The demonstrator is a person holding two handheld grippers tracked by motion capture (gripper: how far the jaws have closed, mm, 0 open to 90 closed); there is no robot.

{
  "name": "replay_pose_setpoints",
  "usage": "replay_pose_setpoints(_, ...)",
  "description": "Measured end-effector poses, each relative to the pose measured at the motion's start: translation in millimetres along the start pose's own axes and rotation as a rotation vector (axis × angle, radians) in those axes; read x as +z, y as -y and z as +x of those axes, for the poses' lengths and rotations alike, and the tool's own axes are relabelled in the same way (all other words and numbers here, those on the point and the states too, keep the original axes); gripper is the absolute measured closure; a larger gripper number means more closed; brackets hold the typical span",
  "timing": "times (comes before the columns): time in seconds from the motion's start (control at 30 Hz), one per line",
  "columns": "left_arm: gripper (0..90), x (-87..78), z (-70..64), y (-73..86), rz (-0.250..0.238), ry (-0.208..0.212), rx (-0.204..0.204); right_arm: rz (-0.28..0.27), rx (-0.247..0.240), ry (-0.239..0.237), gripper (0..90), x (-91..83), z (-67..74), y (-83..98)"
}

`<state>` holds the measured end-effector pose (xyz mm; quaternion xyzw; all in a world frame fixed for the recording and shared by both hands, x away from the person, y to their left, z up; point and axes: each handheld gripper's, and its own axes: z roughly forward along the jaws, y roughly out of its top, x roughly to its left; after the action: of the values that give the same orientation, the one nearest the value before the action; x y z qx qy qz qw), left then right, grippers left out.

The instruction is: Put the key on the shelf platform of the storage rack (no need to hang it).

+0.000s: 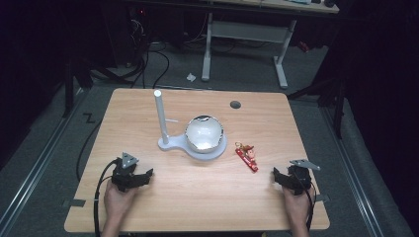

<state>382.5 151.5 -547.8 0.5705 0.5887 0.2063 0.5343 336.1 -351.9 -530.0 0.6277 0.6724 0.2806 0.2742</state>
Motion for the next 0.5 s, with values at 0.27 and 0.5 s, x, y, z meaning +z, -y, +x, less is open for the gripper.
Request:
replay_pose_setpoints(0.27, 24.5, 0.0, 0.1, -0.1, 0.0, -0.001, 0.0, -0.001, -0.004, -0.003, 29.2, 0.1, -0.2, 0.0)
replay_pose_setpoints(0.5, 24.5, 0.1, 0.2, -0.2, -0.001, -0.004, -0.001, 0.0, -0.003, -0.007, 29.3, -0.1, -0.3, -0.1)
